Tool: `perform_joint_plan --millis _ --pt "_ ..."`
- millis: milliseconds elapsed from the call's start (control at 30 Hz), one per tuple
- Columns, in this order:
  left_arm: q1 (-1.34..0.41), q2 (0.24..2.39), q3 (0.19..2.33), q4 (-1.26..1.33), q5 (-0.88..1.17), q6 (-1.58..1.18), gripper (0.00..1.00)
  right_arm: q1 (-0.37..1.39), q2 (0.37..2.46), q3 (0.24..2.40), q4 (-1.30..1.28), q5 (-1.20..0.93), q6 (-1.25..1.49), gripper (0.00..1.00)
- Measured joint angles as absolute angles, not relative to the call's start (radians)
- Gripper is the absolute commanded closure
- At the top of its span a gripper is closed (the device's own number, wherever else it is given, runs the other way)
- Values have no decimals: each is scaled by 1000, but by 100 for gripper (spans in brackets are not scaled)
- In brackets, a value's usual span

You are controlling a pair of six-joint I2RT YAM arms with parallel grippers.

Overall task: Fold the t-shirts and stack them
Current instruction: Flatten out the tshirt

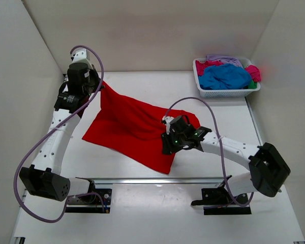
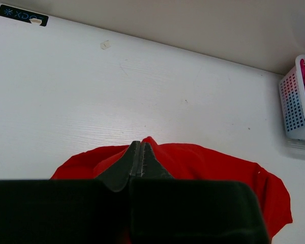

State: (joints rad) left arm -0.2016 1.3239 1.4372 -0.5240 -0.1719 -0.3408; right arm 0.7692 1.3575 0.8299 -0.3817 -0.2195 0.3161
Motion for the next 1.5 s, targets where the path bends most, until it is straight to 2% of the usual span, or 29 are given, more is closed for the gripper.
perform_joint_plan --millis 233,267,333,467,667,900,1000,1167,1300,1500 --pt "-183 1324 1437 -527 -171 -338 100 886 1467 831 -388 -155 357 63" --pt "-178 1324 1437 -527 -172 -337 100 899 1479 831 -396 -147 360 66" --pt "-170 1324 1436 -528 -176 -337 100 919 1501 831 -414 -140 361 84" --pt "-145 1324 1414 -526 -173 -338 100 912 1522 830 -458 -142 361 93" --pt "-73 1324 1350 -537 -167 -337 100 791 1549 842 -576 -99 334 95" --pt "-20 1305 1289 -548 -155 -323 100 613 1627 972 -665 12 262 95" --pt "-24 1305 1285 -549 -147 -323 100 646 1600 1003 -665 0 255 94" --pt "-36 1305 1285 -544 -132 -332 100 806 1551 962 -569 -96 295 93" --pt "-35 1305 1283 -541 -123 -334 100 897 1600 905 -493 -185 339 94" --pt "-19 1305 1283 -546 -119 -329 100 905 1656 920 -474 -214 375 94"
